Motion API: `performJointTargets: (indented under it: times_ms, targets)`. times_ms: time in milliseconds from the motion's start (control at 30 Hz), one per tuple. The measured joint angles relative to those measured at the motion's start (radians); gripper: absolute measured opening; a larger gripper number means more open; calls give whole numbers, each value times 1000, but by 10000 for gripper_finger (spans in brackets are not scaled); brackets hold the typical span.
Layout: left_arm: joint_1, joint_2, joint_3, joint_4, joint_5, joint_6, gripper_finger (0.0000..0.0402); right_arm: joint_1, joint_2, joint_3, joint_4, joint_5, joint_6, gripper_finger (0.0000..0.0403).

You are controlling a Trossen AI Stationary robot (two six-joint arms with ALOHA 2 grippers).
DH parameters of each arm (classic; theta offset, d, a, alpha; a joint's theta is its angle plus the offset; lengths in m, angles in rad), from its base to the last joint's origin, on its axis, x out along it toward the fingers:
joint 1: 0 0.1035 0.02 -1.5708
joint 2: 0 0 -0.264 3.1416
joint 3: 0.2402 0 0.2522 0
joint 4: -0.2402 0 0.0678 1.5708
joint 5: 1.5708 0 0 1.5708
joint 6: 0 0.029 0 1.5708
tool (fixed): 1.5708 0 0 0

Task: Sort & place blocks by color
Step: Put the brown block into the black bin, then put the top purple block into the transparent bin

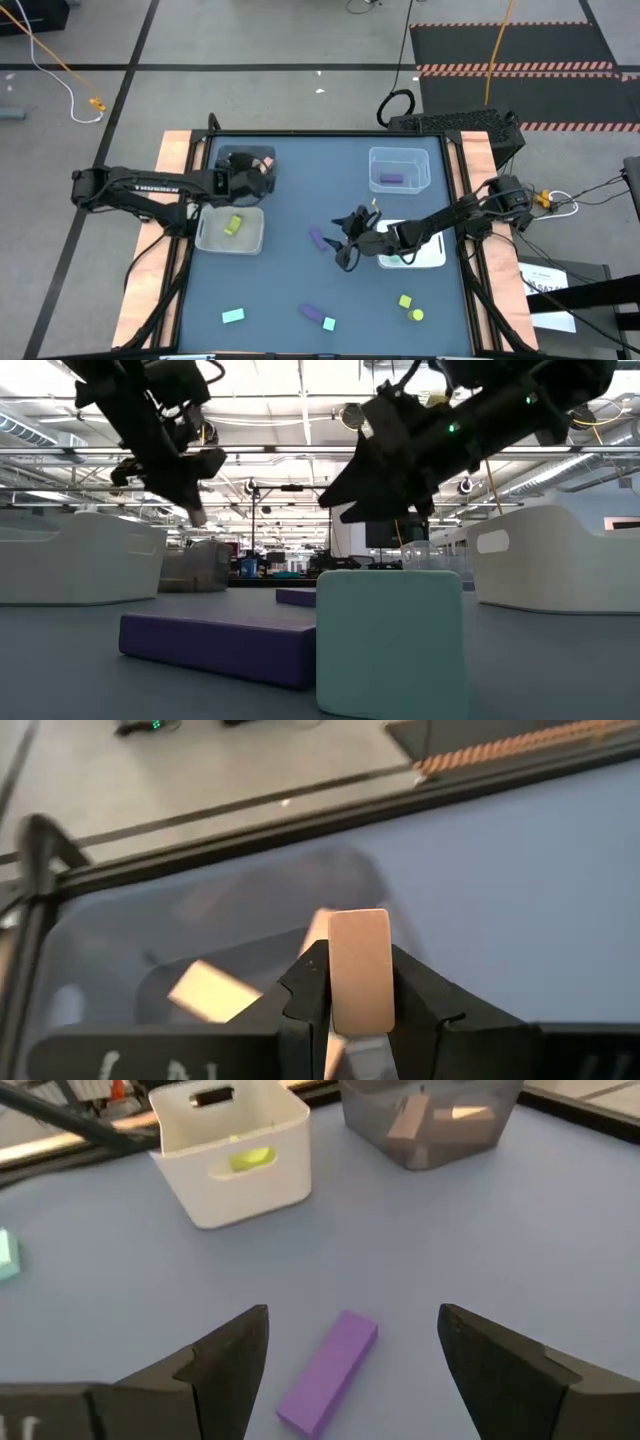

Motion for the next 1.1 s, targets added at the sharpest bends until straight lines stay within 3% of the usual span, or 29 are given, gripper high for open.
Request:
performJointTargets:
  times_ms: [500, 833, 1100]
  targets:
    - [33, 0, 0, -107, 73, 28, 86, -24, 47, 32, -42, -2, -59, 281]
    - [72, 0, 0, -111, 73, 62, 190, -25, 46, 132, -200, -2, -103, 281]
    - [78, -19, 0, -47, 65, 81, 238, -25, 46, 132, -315, -29, 111, 281]
